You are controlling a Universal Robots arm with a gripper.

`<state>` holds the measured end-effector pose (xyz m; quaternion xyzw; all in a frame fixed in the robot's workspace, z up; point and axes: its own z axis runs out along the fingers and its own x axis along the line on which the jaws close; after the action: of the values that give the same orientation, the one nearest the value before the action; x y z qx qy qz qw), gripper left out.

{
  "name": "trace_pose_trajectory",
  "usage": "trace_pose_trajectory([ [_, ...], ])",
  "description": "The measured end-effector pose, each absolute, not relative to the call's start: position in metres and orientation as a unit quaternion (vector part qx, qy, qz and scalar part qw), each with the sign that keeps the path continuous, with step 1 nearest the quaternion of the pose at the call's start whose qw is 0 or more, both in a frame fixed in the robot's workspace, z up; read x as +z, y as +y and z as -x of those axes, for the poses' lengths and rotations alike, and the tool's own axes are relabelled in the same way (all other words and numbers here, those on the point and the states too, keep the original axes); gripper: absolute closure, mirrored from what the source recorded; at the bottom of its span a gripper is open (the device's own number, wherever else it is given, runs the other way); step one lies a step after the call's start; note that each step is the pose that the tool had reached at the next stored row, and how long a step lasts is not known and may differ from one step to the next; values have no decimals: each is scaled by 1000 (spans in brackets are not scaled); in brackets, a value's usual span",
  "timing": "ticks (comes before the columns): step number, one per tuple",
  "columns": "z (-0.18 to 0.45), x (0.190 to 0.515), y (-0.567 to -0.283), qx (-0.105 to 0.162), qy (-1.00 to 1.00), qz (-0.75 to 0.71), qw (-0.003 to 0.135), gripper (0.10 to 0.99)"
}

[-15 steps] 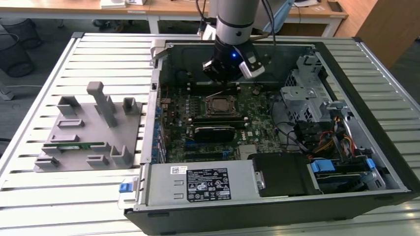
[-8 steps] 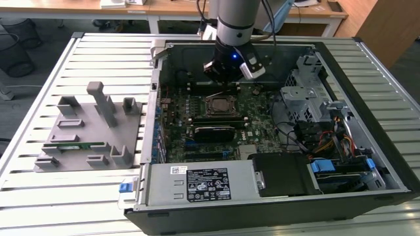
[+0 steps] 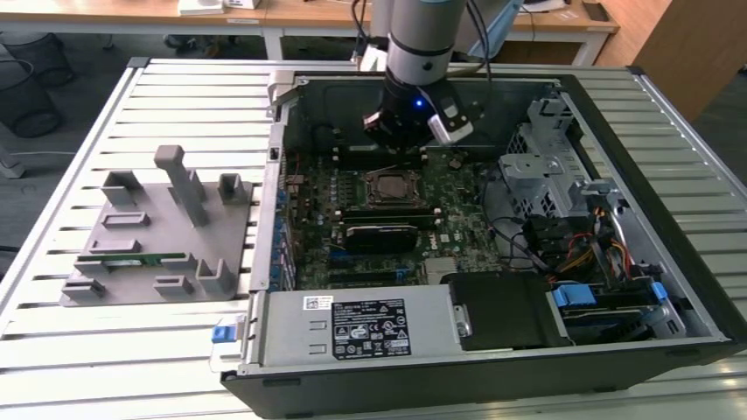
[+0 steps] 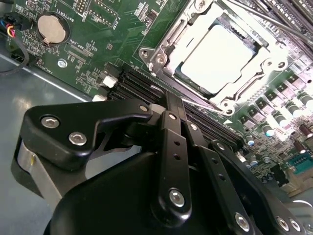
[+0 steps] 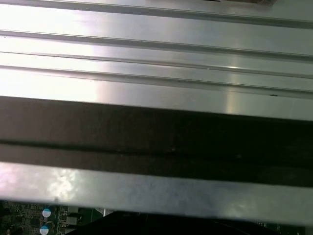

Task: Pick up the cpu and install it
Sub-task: 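Install the first cpu locking lever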

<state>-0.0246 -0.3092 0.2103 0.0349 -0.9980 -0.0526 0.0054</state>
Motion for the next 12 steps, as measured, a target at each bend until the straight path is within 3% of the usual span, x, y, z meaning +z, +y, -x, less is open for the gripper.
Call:
trace_pose_trajectory([
  [12, 23, 202, -309, -50, -998, -35, 5, 980],
])
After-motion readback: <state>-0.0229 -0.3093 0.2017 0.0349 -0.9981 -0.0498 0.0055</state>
